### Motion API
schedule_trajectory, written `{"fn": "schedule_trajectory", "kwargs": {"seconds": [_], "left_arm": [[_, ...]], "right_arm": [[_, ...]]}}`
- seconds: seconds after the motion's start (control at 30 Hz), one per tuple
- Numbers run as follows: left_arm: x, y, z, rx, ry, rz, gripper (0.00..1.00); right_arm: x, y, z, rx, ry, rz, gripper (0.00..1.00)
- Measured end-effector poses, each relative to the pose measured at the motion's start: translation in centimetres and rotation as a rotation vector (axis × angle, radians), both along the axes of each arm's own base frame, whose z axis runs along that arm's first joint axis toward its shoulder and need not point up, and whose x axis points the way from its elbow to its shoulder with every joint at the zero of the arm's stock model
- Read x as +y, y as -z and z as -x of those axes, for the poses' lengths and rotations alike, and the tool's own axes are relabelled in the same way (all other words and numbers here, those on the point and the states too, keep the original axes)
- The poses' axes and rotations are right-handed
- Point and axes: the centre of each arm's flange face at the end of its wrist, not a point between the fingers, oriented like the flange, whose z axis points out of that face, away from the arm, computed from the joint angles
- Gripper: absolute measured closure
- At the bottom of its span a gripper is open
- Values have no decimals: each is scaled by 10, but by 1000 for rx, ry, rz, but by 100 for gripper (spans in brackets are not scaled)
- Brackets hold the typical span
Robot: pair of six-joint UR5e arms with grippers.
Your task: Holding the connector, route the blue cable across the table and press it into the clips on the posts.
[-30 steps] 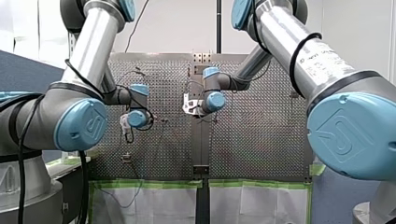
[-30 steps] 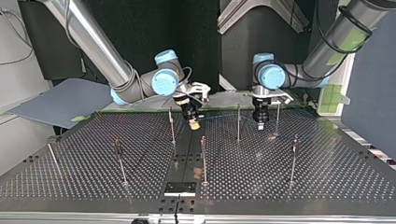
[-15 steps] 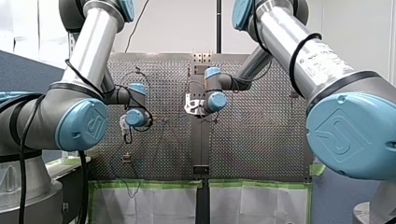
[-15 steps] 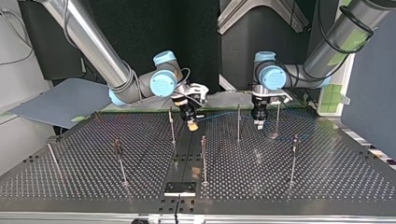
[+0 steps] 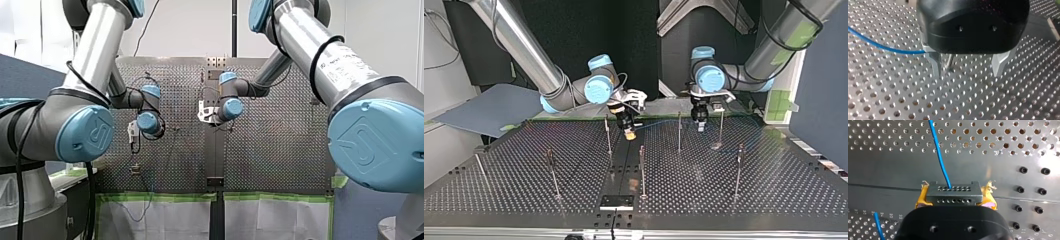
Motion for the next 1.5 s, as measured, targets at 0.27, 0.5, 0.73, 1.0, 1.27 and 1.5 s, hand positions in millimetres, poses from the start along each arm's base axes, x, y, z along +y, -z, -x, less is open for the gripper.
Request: {"fn": "schedule_trajectory", "kwargs": {"seconds": [0.27, 0.5, 0.73, 1.0, 1.27, 1.5], "left_arm": [[-15, -17, 31, 36, 32, -14, 0], [-31, -29, 57, 32, 71, -16, 0], [-51, -31, 71, 28, 105, -8, 0], [-78, -34, 80, -28, 108, 54, 0], [-114, -21, 82, -19, 158, 100, 0], [-143, -10, 71, -17, 183, 120, 0]], "right_arm": [[0, 0, 0, -1, -1, -4, 100], [1, 1, 0, -1, -1, -6, 100], [1, 1, 1, 2, -1, -8, 100], [-6, 1, 8, 10, 11, -15, 100], [-15, 1, 16, 11, 30, -18, 100], [-18, 1, 18, 10, 35, -17, 100]]}}
